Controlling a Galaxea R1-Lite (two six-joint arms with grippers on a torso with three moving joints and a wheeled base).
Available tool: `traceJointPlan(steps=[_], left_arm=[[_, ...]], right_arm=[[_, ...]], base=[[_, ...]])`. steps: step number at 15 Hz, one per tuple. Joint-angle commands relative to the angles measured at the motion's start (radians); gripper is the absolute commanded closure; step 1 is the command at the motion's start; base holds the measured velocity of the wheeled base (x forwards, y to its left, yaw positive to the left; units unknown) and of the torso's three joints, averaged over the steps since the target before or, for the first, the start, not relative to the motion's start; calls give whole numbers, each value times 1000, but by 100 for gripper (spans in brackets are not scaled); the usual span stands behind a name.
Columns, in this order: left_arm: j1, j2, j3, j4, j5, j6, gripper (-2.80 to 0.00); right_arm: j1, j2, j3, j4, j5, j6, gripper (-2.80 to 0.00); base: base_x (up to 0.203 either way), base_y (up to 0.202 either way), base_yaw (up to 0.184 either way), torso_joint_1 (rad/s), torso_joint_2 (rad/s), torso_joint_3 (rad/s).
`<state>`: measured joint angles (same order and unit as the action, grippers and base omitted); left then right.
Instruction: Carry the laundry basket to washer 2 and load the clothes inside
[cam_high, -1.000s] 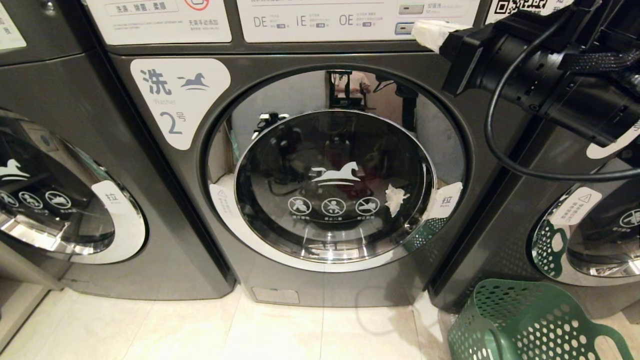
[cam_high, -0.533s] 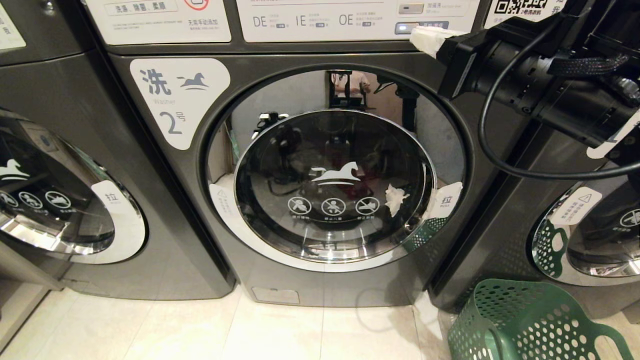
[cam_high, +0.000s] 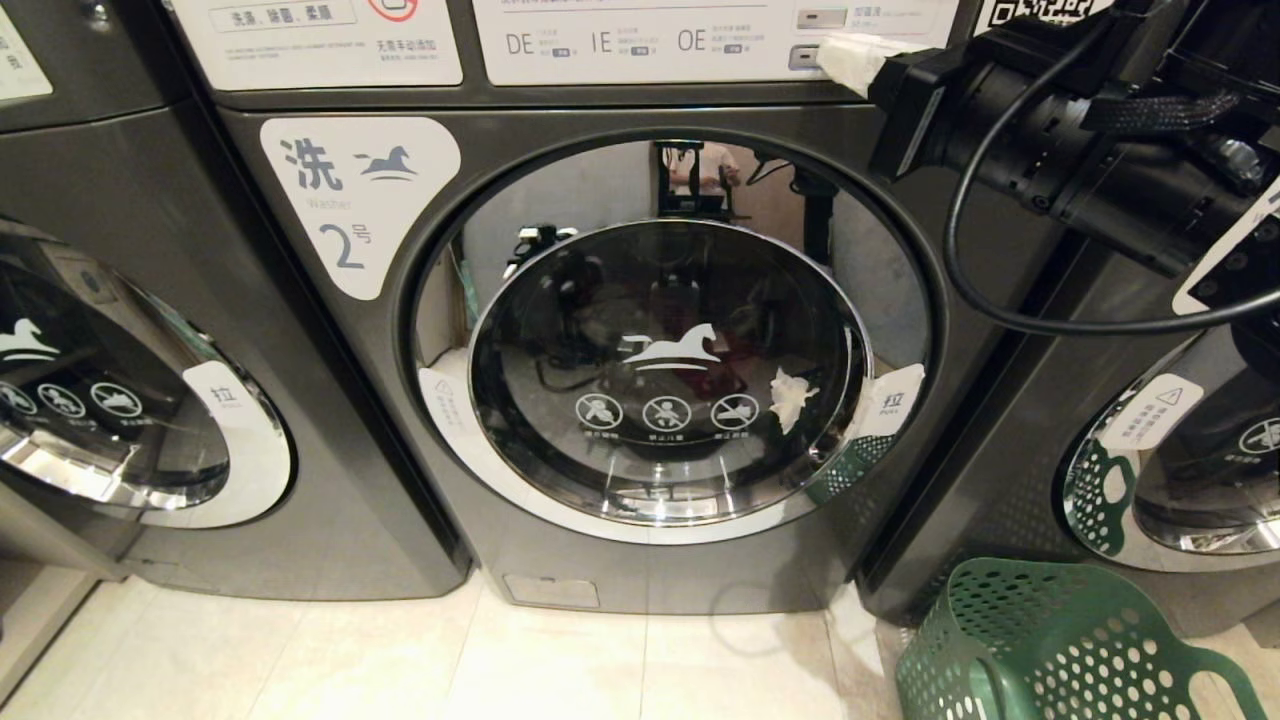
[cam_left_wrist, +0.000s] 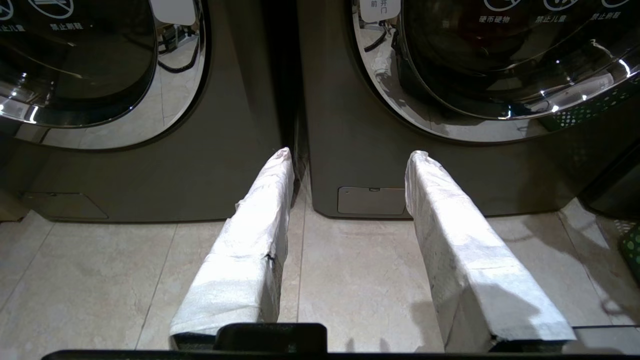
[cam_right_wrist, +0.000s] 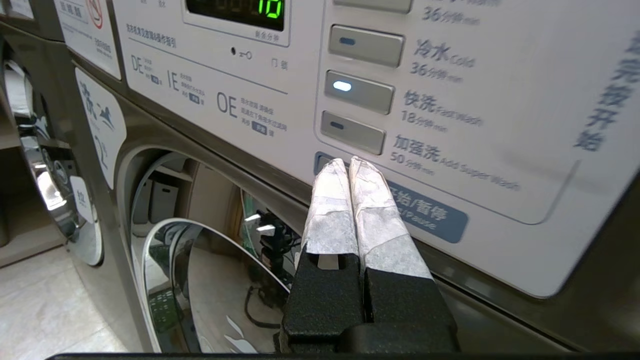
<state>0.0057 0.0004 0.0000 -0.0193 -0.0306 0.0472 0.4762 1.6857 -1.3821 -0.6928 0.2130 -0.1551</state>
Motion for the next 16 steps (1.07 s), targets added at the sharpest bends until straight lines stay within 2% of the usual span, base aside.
traceJointPlan(steps=[1,5,16], left_arm=[[0,-2,8,-1,0,0,0],[0,-2,8,-1,0,0,0],[0,-2,6,-1,0,0,0]], right_arm=[[-1,14,-2,-4,0,-1,0],[-1,20,-2,-4,-26,-4,0],[-47,6,2,-5,-27,2,0]], base=[[0,0,0,0,0,0],[0,0,0,0,0,0],[0,0,0,0,0,0]])
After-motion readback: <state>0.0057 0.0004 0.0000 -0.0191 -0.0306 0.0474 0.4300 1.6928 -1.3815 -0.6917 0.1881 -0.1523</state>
